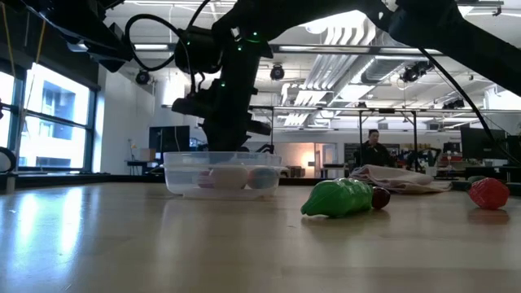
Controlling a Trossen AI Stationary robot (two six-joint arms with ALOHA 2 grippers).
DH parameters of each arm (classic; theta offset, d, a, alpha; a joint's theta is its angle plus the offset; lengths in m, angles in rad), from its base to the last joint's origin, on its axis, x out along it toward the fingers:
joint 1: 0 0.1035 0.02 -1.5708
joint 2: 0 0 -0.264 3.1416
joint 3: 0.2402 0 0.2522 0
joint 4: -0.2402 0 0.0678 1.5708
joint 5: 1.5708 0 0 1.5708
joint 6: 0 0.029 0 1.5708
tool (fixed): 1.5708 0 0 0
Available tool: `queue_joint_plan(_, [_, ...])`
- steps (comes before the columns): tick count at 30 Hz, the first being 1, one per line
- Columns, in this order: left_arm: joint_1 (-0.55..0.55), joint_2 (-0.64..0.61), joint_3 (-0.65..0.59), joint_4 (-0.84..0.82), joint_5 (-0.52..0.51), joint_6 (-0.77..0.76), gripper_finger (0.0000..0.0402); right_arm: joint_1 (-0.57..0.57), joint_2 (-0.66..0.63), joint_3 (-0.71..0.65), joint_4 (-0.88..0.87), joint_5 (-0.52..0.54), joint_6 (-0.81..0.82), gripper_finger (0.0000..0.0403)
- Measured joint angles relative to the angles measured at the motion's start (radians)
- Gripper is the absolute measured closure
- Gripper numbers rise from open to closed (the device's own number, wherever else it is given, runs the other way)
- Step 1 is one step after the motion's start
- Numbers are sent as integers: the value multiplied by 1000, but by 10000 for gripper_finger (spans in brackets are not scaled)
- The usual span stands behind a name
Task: Pick and placing Produce into tupperware
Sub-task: Put the corn into the transparent bin, then put the peach into the transparent bin
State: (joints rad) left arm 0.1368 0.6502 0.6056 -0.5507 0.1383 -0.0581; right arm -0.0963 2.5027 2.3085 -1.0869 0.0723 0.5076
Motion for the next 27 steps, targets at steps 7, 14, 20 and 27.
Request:
queue_joint_plan(7, [0,0,0,0,0,0,279,0,0,0,0,0,-11,382])
queue_joint_plan(14, [0,0,0,0,0,0,279,0,0,0,1,1,-9,352])
queue_joint_plan(20, [0,0,0,0,0,0,279,0,0,0,1,5,-8,309])
queue_joint_plan(27, [0,0,0,0,-1,0,279,6,-7,26,-42,12,-10,300])
